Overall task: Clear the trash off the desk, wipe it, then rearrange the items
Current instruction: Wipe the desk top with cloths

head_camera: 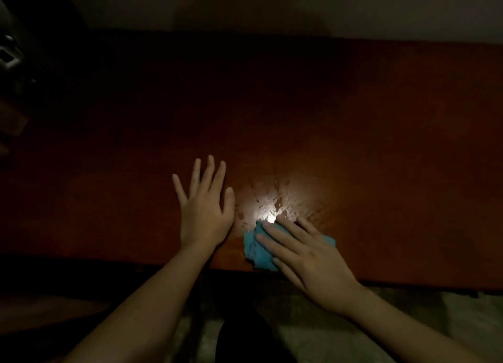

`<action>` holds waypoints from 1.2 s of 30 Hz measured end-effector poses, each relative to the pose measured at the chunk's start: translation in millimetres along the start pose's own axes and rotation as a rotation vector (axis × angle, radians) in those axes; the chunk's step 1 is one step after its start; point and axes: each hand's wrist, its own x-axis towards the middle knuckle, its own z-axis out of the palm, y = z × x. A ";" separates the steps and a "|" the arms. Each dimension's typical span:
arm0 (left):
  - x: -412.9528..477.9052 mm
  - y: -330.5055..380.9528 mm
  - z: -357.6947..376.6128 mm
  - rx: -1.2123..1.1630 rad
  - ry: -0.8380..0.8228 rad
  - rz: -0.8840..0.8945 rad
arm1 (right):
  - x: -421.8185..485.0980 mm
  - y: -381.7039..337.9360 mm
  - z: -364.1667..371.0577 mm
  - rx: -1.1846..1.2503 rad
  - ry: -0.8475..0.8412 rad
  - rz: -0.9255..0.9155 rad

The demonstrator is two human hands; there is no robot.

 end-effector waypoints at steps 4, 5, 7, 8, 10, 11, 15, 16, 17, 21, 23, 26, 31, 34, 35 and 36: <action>10.3 -1.9 -0.4 0.012 -0.024 0.020 | 4.2 18.2 -3.7 -0.007 -0.017 -0.046; 18.1 -5.2 -0.4 0.019 -0.019 0.027 | 10.9 23.2 -4.3 -0.004 -0.010 -0.035; 38.5 -13.9 -0.1 0.035 0.001 0.011 | 29.3 33.5 -7.4 0.008 0.001 0.037; 51.4 -18.5 0.7 0.044 0.011 0.000 | 41.4 40.1 -9.2 0.011 0.012 0.092; 81.3 -29.3 1.9 0.059 0.018 0.009 | 70.7 58.3 -12.9 0.014 0.056 0.199; 96.6 -35.8 2.2 0.062 0.020 0.013 | 85.5 67.7 -14.7 0.011 0.078 0.243; 152.8 -64.7 2.6 0.068 0.031 -0.006 | 134.2 106.8 -19.4 0.022 0.113 0.433; 166.7 -71.9 2.9 0.072 0.027 0.000 | 146.3 116.4 -20.5 0.028 0.122 0.482; 180.9 -78.2 3.4 0.078 0.021 0.005 | 158.5 125.5 -22.1 0.032 0.132 0.523; 233.8 -94.6 7.0 0.082 0.013 0.028 | 214.2 156.7 -30.3 0.055 0.180 0.584; 253.4 -98.9 8.1 0.076 0.013 0.050 | 246.2 167.9 -32.8 0.064 0.183 0.566; 270.1 -102.4 8.5 0.070 -0.019 0.062 | 289.9 175.4 -33.0 0.058 0.154 0.523; 275.7 -102.9 10.8 0.085 -0.065 0.110 | 284.1 131.2 -31.3 0.048 0.112 0.329; 276.9 -103.5 11.0 0.068 -0.061 0.131 | 236.0 100.1 -30.0 0.046 0.046 0.139; 277.2 -103.4 11.0 0.060 -0.057 0.136 | 223.1 103.1 -31.5 0.039 0.028 0.104; 277.1 -103.4 11.2 0.054 -0.050 0.140 | 215.5 112.0 -32.9 0.024 0.020 0.092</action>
